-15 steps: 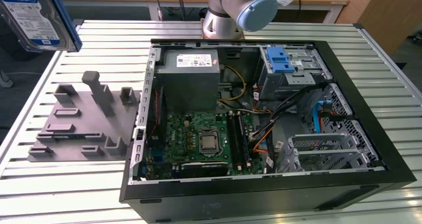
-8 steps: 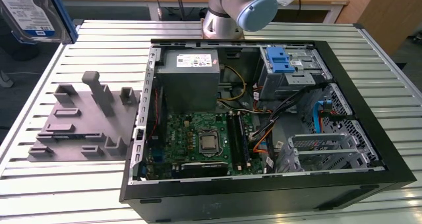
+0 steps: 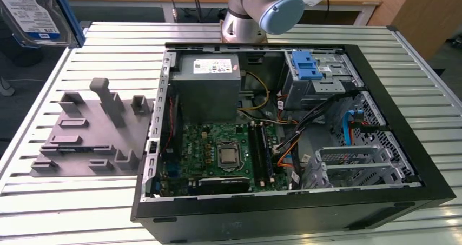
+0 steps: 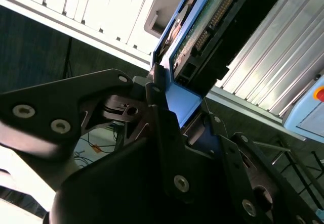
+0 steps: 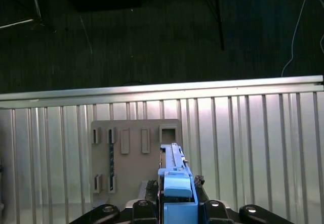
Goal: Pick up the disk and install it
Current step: 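Pick up the disk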
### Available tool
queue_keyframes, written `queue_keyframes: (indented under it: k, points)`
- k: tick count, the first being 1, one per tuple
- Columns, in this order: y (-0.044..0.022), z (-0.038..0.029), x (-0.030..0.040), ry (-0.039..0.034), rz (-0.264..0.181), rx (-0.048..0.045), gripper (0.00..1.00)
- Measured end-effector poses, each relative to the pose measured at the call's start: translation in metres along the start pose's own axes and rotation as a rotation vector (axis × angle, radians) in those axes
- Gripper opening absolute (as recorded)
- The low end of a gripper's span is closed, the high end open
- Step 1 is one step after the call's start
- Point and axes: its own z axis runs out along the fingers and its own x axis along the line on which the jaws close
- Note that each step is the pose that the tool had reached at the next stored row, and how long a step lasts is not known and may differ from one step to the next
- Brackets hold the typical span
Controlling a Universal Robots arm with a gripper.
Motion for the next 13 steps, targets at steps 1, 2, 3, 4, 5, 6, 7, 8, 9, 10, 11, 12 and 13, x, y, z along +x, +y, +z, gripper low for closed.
queue_keyframes:
  k: [1,2,3,4,5,6,7,8,9,10,11,12,13]
  points:
    - [-0.0006,-0.0001,-0.0001,0.0001,-0.004,0.0000,0.36]
    - [-0.0013,0.0000,-0.0001,0.0001,-0.011,0.0001,0.36]
    - [-0.0022,0.0000,-0.0001,0.0001,-0.019,0.0003,0.36]
    - [-0.0033,0.0000,-0.0002,0.0000,-0.027,0.0004,0.36]
    - [-0.0046,0.0000,-0.0003,-0.0002,-0.033,0.0005,0.36]
    - [-0.0061,0.0000,-0.0004,-0.0002,-0.036,0.0006,0.36]
    - [-0.0082,0.0000,-0.0005,-0.0002,-0.037,0.0007,0.36]
    - [-0.0112,0.0000,-0.0007,-0.0003,-0.037,0.0006,0.36]
    - [-0.0143,-0.0001,-0.0008,-0.0002,-0.037,0.0005,0.36]
    - [-0.0175,-0.0001,-0.0008,-0.0002,-0.037,0.0002,0.36]
    - [-0.0204,-0.0001,-0.0008,-0.0002,-0.037,0.0001,0.36]
    - [-0.0234,-0.0001,-0.0009,-0.0002,-0.037,0.0001,0.36]
    - [-0.0261,-0.0001,-0.0010,-0.0002,-0.037,-0.0001,0.36]
